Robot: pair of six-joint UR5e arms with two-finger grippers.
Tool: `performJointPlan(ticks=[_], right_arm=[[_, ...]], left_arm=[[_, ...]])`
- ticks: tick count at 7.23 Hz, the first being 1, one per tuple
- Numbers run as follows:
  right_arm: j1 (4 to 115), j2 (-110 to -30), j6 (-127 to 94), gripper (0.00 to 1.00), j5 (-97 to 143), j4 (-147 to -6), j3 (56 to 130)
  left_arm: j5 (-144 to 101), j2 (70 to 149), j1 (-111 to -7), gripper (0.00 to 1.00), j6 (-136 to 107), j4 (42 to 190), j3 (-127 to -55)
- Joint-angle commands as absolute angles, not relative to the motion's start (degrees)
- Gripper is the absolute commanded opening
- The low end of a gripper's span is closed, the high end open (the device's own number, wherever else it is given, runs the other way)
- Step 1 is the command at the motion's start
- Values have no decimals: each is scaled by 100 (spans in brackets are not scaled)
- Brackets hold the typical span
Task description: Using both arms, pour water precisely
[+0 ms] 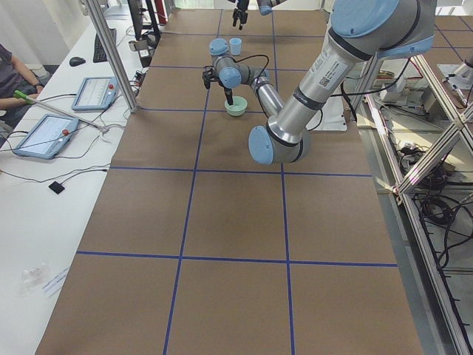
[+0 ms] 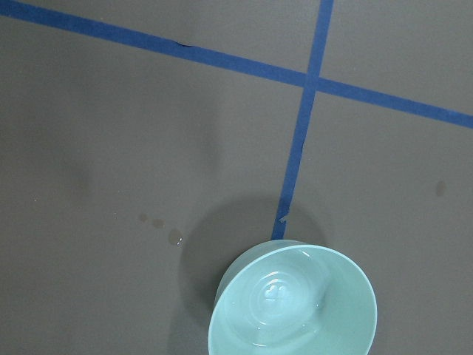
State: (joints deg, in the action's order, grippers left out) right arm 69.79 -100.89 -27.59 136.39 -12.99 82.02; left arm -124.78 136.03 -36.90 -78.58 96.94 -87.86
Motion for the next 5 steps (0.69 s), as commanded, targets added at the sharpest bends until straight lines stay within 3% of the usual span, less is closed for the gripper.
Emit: performJointPlan(ticks=[1, 5], right_arm=[[6488, -10134, -3645, 99, 13395, -176, 7945], [5293, -10317, -3203, 99, 11693, 956, 7902]], left_arm=[[-12384, 13597, -3709, 99, -7857, 9686, -8798], [-12340, 13597, -3700, 99, -7857, 9686, -8798]])
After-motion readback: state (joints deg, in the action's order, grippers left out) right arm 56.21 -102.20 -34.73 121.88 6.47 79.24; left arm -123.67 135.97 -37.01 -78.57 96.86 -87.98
